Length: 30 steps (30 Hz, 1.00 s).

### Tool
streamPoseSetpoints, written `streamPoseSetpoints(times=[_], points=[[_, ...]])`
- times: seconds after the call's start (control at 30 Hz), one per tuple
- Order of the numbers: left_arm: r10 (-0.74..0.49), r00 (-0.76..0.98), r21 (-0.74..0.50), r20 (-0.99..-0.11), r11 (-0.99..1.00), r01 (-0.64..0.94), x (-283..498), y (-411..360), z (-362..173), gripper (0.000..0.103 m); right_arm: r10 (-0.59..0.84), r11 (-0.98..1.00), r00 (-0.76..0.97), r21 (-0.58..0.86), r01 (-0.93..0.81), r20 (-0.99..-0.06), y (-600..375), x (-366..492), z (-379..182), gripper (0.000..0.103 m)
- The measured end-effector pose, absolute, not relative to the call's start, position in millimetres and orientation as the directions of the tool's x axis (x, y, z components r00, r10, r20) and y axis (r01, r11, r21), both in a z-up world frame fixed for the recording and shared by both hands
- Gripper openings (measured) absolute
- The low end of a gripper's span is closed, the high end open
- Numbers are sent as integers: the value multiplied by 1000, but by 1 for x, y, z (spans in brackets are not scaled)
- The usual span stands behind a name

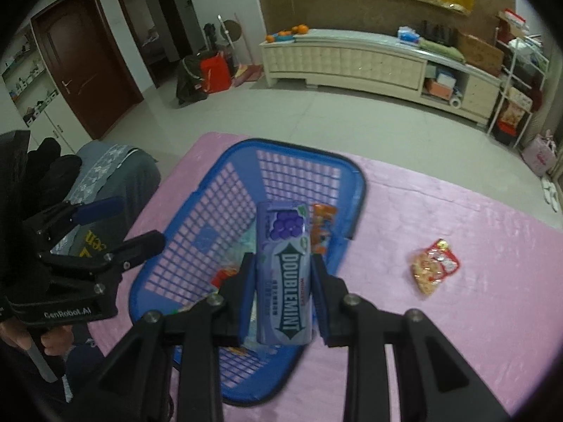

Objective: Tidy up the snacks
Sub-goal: 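Carry the blue gum tube over the basket and open the right tool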

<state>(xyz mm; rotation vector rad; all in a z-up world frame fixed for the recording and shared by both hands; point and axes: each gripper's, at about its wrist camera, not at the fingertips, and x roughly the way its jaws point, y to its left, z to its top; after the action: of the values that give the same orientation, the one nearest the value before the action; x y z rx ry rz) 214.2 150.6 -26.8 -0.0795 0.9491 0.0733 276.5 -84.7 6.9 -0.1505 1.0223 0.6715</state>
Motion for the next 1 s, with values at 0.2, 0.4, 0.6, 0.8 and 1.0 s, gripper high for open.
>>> streamPoseSetpoints(times=[0.2,0.4,0.6,0.8,1.0], points=[[57,586,-17,-809,993,-120,208,176,-38,103,452,769,287,206,-606,-844,-46,279,-9,34],[46,578,-43,-815,989,-139,209,200,-45,103,438,765,250,212,-608,-864,-12,285,-28,34],[43,568,-52,-822,987,-150,208,213,-54,103,411,787,208,230,-573,-887,8,294,-48,34],[62,560,-46,-826,983,-177,205,222,-60,103,394,794,178,237,-560,-902,16,299,-63,35],[70,562,-44,-824,981,-187,203,223,-58,103,381,789,154,234,-568,-912,18,301,-66,44]])
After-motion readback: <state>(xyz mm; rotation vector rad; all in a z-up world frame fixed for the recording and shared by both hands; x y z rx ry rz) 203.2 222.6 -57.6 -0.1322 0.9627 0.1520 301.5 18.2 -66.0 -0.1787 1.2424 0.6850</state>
